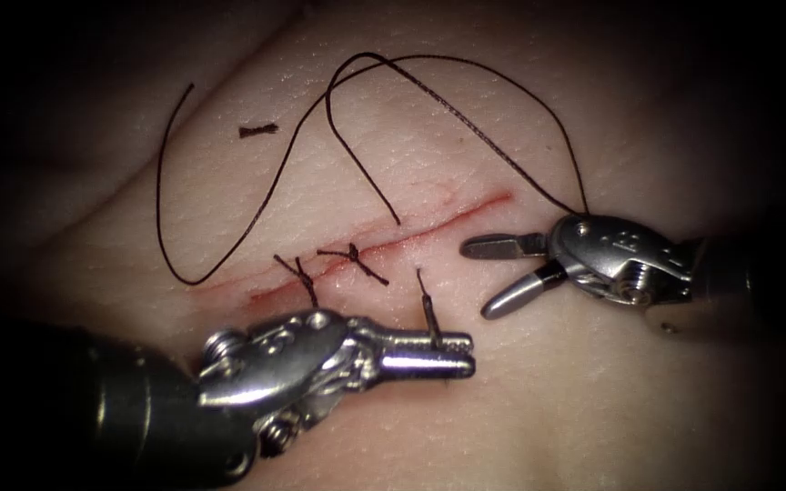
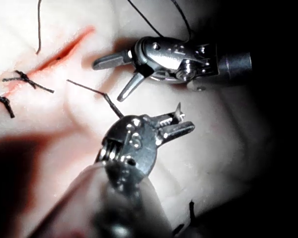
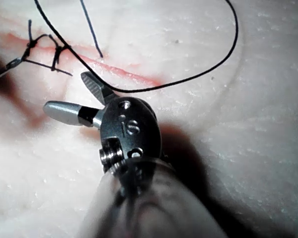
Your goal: Wound Closure
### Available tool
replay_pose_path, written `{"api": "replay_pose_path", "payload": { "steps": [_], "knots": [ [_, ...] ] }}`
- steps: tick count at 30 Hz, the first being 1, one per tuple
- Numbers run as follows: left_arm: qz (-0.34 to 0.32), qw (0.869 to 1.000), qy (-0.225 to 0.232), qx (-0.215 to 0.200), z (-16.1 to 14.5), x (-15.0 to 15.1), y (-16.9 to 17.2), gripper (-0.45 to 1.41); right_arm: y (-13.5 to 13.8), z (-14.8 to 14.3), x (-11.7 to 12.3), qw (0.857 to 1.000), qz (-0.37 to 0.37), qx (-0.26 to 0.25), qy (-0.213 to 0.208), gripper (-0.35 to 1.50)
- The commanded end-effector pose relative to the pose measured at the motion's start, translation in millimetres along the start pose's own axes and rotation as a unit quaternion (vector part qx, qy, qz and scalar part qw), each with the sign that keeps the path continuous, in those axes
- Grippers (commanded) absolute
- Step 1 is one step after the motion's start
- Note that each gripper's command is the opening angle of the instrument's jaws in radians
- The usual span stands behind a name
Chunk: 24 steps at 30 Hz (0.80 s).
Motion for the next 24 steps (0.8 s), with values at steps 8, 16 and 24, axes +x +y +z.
{"api": "replay_pose_path", "payload": {
  "steps": [8, 16, 24],
  "knots": [
    [0.081, 0.996, -0.033, 0.032, -1.5, -0.9, 1.8, -0.45, 0.2, 3.5, -0.3, 0.998, -0.055, -0.011, -0.007, 1.09],
    [0.128, 0.989, -0.049, 0.054, -2.7, -0.6, 3.8, -0.45, 1.1, 5.2, -1.2, 0.996, -0.077, -0.025, -0.041, 0.96],
    [0.145, 0.986, -0.055, 0.060, -2.3, 0.1, 5.3, -0.45, 1.2, 5.8, -4.4, 0.993, -0.095, -0.024, -0.064, 0.83]
  ]
}}
